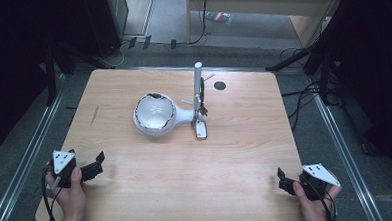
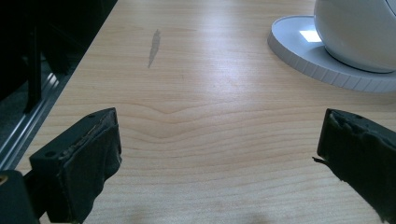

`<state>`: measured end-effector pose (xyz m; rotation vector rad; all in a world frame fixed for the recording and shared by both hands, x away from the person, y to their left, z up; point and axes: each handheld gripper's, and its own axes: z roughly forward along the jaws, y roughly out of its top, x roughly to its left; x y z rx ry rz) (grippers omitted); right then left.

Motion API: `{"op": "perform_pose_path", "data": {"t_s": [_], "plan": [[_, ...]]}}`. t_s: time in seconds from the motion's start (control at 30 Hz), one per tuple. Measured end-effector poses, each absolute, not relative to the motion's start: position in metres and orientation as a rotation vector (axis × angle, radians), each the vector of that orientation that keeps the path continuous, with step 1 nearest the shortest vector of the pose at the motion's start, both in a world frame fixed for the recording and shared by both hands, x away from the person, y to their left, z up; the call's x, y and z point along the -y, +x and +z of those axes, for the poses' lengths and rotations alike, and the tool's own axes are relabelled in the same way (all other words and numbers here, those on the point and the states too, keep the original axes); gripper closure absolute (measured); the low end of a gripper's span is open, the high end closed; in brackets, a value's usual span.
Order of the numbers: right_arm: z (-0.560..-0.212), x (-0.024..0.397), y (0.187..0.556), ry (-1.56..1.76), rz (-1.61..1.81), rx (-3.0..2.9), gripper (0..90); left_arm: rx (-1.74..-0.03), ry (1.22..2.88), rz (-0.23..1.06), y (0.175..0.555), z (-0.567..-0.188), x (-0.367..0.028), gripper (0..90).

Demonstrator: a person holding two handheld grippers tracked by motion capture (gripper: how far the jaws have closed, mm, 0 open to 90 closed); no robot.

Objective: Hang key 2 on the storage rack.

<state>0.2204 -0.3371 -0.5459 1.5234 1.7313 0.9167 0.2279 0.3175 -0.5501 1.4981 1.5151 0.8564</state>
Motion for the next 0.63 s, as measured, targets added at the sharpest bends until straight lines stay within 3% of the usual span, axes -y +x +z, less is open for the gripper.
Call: {"op": "perform_pose_path", "data": {"t_s": [0.63], "plan": [[-0.547, 0.35, 0.214, 1.516, 0.926, -1.72, 0.0, -1.52, 1.498, 0.846, 0.229, -0.55, -0.319, 0.0]]}}
